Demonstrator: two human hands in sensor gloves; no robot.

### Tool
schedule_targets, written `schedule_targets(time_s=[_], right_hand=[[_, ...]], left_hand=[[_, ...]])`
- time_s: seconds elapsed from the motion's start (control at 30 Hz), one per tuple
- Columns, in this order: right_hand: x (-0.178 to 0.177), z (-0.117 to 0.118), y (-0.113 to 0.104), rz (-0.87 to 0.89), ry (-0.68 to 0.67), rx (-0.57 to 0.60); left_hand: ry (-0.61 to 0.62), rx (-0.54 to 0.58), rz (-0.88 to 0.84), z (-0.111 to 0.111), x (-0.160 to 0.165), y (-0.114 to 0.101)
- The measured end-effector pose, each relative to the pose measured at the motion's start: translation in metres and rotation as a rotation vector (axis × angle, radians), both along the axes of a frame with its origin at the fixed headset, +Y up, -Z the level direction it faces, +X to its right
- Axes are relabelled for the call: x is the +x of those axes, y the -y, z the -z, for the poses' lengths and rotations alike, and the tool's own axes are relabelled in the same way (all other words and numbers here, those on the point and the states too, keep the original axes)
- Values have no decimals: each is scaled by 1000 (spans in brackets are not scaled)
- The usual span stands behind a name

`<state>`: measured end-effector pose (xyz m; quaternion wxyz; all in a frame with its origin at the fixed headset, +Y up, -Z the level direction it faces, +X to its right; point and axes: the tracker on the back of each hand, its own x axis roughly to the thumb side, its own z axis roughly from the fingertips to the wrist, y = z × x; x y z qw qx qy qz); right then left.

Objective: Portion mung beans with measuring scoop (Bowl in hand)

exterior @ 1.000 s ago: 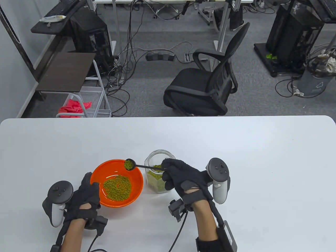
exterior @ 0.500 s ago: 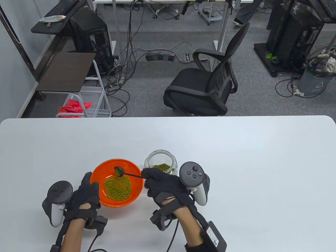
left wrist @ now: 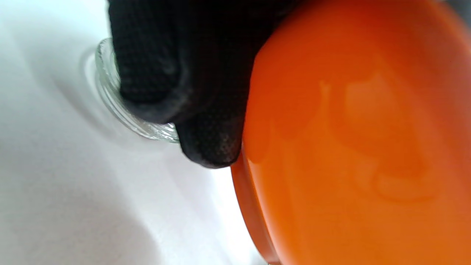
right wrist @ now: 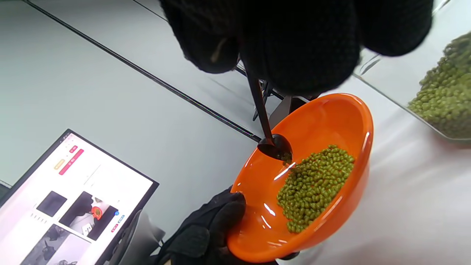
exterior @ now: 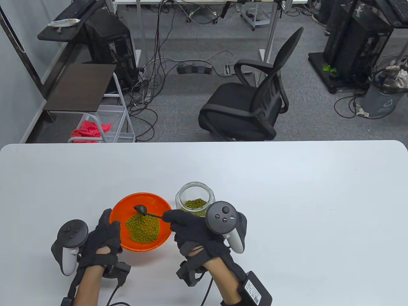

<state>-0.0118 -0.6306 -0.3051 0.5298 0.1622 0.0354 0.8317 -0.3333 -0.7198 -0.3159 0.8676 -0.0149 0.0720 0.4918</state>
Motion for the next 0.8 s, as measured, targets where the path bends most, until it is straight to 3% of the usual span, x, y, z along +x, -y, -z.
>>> schedule_targets(time_s=[0.33,0.8], right_hand=[[-2,0,-3,-83,-40,17],[23,1,-12,91,19,7]], left_hand=[[-1,1,2,0,0,0],[-2,1,5,0,0,1]])
